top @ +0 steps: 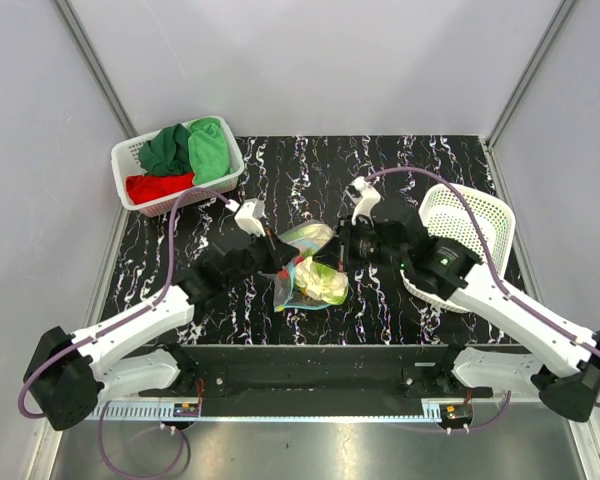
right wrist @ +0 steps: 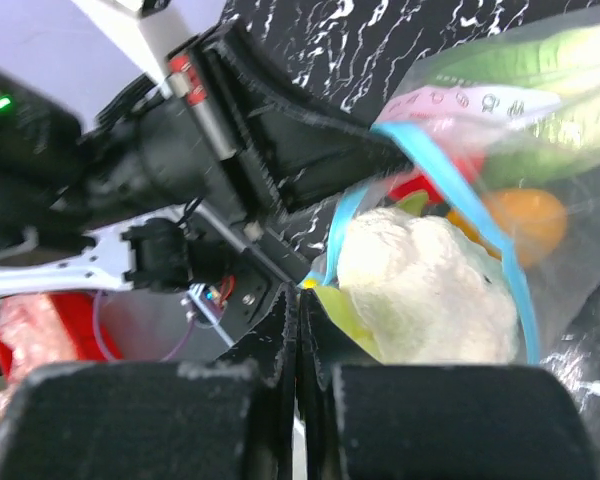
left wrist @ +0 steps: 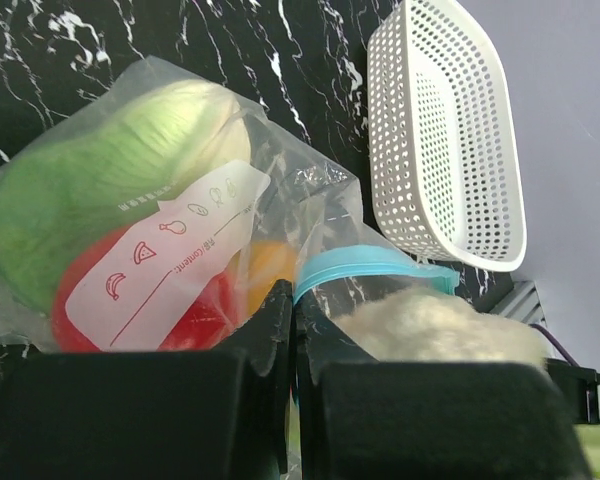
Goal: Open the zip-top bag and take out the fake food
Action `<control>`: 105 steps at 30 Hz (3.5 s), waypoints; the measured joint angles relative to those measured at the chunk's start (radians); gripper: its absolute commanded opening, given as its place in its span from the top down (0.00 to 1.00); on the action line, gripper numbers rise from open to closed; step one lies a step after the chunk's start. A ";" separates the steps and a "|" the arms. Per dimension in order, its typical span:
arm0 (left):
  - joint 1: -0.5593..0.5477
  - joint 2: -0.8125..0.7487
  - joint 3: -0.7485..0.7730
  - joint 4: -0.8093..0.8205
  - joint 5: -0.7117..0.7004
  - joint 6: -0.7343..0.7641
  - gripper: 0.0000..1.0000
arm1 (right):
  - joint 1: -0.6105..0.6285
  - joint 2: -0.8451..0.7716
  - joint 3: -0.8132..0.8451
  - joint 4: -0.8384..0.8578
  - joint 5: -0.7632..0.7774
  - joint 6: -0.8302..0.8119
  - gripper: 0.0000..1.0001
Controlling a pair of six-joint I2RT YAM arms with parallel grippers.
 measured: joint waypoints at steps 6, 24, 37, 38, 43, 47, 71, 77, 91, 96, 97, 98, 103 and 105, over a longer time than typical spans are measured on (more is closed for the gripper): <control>0.019 0.016 0.012 -0.019 -0.011 0.016 1.00 | 0.002 -0.058 0.173 -0.178 0.080 -0.001 1.00; 0.047 0.085 0.118 -0.045 0.091 0.040 1.00 | -0.466 -0.016 0.179 -0.441 0.768 -0.175 1.00; 0.065 0.129 0.162 -0.017 0.179 0.042 1.00 | -0.730 0.185 -0.044 -0.248 0.686 -0.213 0.49; 0.066 0.132 0.164 -0.012 0.185 0.043 1.00 | -0.731 0.192 -0.055 -0.243 0.677 -0.216 0.36; 0.075 0.142 0.164 0.003 0.213 0.043 1.00 | -0.730 0.200 -0.072 -0.249 0.615 -0.243 0.13; 0.092 0.147 0.170 0.003 0.230 0.047 1.00 | -0.687 0.151 -0.064 -0.293 0.501 -0.238 0.14; 0.103 0.221 0.205 0.060 0.293 0.029 1.00 | -0.014 0.210 -0.084 -0.018 0.207 0.127 0.53; 0.085 0.230 0.200 0.093 0.272 0.008 1.00 | -0.024 0.322 -0.146 0.093 0.226 0.148 0.29; 0.066 0.267 0.111 0.185 0.221 -0.062 1.00 | -0.051 0.448 -0.268 0.256 0.299 0.178 0.28; 0.035 0.269 0.086 0.235 0.219 -0.088 1.00 | -0.056 0.528 -0.265 0.287 0.308 0.140 0.64; 0.033 0.269 0.080 0.243 0.216 -0.091 1.00 | -0.057 0.529 -0.262 0.291 0.309 0.137 0.72; 0.032 0.269 0.073 0.253 0.213 -0.093 1.00 | -0.058 0.531 -0.261 0.296 0.307 0.122 0.78; 0.033 0.269 0.051 0.265 0.194 -0.097 1.00 | -0.060 0.491 -0.261 0.262 0.291 0.081 0.90; 0.033 0.264 0.051 0.265 0.193 -0.095 1.00 | -0.060 0.427 -0.261 0.233 0.280 0.076 0.94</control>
